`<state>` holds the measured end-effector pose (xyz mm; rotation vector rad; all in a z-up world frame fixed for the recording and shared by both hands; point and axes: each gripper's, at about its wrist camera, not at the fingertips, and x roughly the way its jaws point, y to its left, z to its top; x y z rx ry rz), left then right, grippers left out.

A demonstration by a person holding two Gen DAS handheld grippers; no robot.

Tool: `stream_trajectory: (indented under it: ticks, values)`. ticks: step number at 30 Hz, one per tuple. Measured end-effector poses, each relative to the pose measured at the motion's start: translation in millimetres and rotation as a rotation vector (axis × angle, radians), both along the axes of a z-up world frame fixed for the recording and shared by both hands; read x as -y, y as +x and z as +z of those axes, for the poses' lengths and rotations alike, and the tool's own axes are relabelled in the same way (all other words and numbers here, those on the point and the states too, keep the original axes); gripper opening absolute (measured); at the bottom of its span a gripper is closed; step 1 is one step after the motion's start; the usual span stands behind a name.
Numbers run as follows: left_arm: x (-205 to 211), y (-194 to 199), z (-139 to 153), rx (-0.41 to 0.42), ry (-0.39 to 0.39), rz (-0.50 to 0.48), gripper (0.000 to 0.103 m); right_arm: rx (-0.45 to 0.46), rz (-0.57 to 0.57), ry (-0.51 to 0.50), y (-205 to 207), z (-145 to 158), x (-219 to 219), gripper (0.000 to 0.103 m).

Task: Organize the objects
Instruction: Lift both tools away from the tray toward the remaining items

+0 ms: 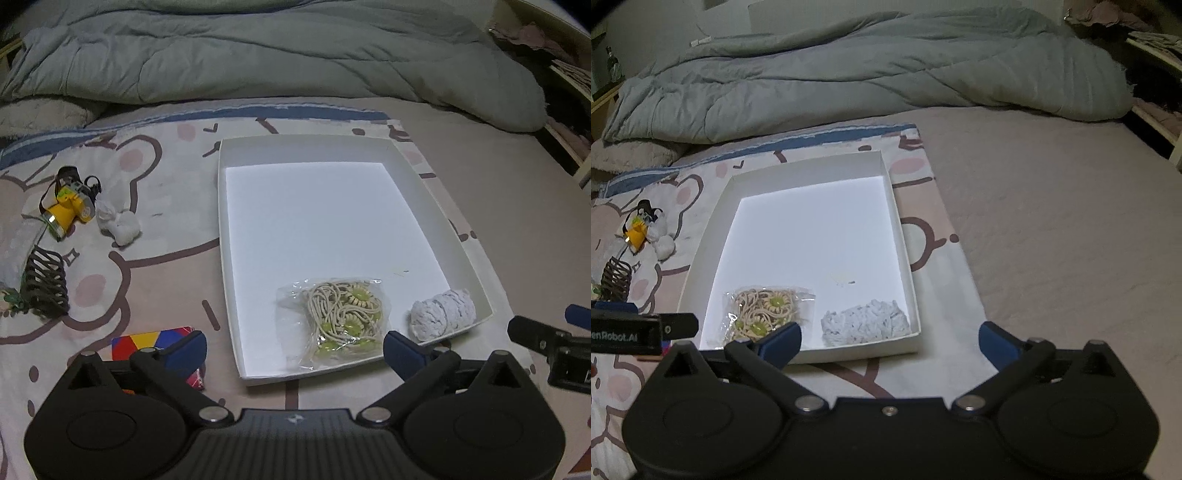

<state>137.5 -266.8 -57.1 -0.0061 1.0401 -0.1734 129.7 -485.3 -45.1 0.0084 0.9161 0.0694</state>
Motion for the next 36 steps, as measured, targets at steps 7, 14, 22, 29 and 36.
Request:
stream_trajectory:
  ticks: [7,14,22,29,36]
  values:
    - [-4,-10,5,0.012,-0.007,-0.028,0.103,0.022,-0.030,-0.001,-10,9,1,0.103]
    - [-9,-14,7,0.016,-0.020,-0.031,0.103,0.035,-0.042,-0.005,-18,15,1,0.103]
    - [-30,-12,15,0.064,-0.001,0.005,0.103,0.050,-0.050,-0.012,-17,18,-5,0.103]
    - [-68,-6,24,0.093,0.011,0.043,0.103,0.063,-0.043,-0.002,-10,23,-24,0.103]
    - [-118,-4,43,0.140,0.013,0.094,0.103,0.096,-0.020,0.024,-3,33,-55,0.103]
